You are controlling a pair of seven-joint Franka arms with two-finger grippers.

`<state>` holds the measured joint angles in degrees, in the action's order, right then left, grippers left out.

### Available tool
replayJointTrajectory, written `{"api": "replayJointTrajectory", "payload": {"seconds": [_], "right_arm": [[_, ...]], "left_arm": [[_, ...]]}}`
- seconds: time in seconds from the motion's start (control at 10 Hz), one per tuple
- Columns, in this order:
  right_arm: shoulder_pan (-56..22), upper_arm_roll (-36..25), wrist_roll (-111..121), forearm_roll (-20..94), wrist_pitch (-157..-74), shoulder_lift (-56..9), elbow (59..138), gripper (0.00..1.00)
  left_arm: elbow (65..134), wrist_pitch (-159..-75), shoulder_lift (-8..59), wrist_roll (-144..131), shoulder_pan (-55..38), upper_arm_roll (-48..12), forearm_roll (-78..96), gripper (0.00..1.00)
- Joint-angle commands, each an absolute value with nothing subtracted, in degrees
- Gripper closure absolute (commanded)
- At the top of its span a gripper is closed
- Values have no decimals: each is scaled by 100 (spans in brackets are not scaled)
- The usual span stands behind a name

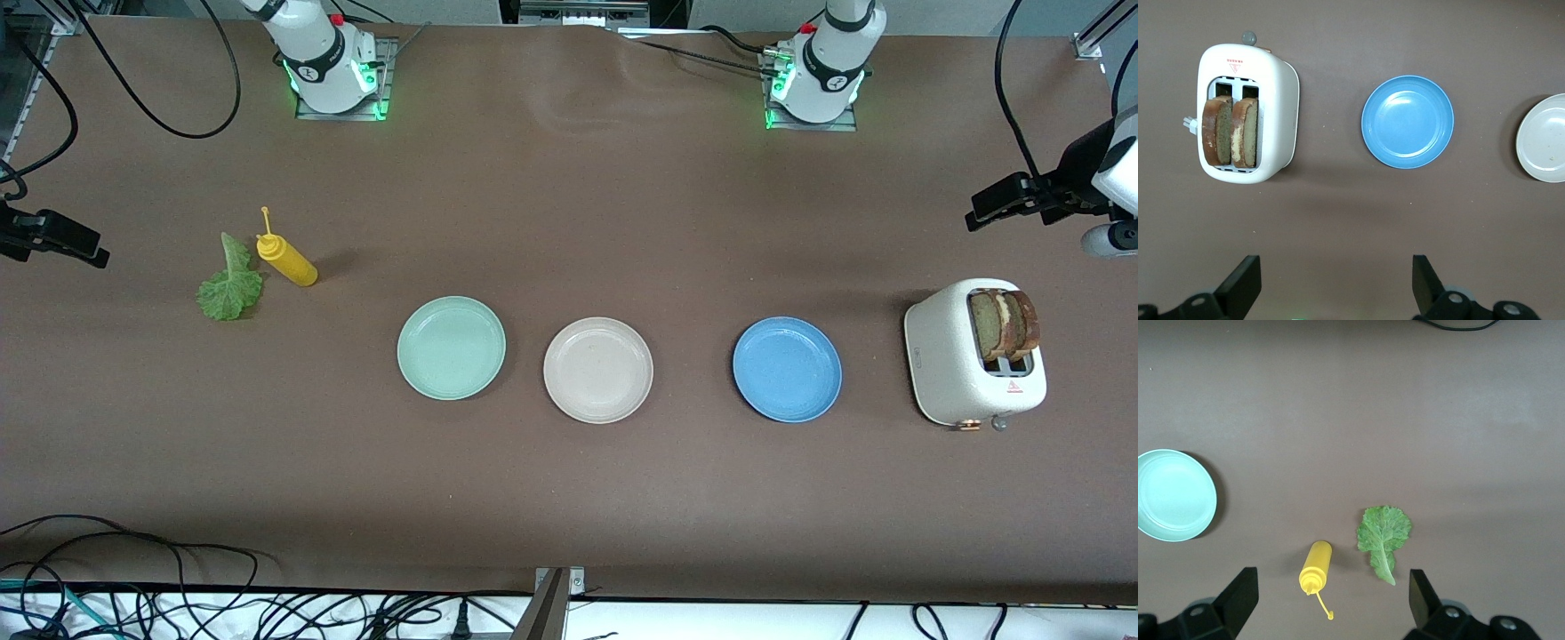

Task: Make sandwich on beige plate with both arms

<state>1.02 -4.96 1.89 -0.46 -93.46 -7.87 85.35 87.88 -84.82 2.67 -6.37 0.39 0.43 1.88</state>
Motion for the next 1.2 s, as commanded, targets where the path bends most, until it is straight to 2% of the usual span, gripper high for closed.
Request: {"api": "replayJointTrajectory", "payload": {"seconds": [0.0, 1.1], "right_arm": [[141, -466, 246, -62, -9290, -773, 8490, 0], [141, -466, 246, -53, -9281, -773, 8490, 0]], "left_arm": [[8587, -8350, 352, -580, 62, 53, 246, 0], [8587, -8376, 527, -510, 157, 105, 26, 0]]}}
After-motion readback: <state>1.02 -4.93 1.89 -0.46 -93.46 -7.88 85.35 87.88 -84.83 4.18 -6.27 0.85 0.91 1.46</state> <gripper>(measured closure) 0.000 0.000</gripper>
